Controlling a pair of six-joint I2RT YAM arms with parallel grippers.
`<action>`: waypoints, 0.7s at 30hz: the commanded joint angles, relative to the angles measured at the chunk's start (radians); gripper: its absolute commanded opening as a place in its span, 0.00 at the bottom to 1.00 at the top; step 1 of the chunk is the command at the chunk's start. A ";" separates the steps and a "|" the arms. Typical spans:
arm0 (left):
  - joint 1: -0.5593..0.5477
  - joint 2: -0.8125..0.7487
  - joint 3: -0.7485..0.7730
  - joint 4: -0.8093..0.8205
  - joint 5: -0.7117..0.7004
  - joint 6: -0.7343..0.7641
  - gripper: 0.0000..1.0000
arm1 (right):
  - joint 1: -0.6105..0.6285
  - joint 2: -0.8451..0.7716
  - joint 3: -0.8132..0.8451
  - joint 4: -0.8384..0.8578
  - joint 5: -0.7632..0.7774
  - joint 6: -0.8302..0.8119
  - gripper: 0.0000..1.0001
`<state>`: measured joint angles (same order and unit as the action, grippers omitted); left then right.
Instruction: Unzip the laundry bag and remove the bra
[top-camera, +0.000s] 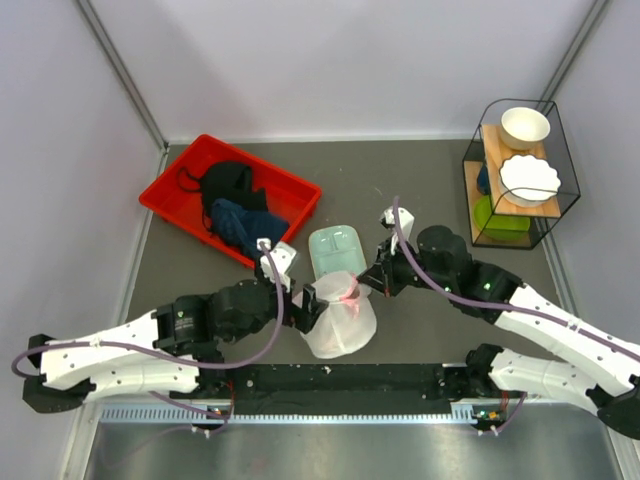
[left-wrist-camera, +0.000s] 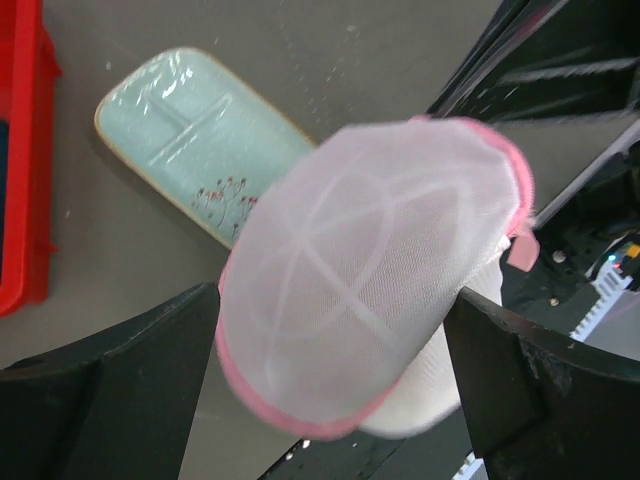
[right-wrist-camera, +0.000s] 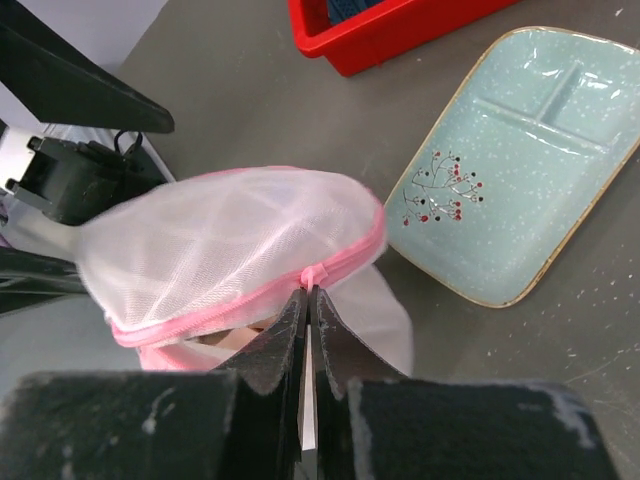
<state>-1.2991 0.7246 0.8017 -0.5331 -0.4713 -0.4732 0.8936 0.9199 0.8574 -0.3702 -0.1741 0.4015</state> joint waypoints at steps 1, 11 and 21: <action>-0.002 0.126 0.141 0.092 0.040 0.059 0.95 | 0.030 -0.016 0.015 0.011 -0.001 0.028 0.00; -0.002 0.236 0.215 0.061 0.042 0.061 0.94 | 0.041 -0.023 0.032 -0.036 0.096 0.042 0.00; -0.002 0.130 0.169 -0.067 0.163 0.071 0.99 | 0.034 -0.036 0.032 -0.082 0.260 0.046 0.00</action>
<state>-1.3014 0.8906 0.9817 -0.5629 -0.3641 -0.4149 0.9207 0.9169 0.8577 -0.4709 0.0048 0.4347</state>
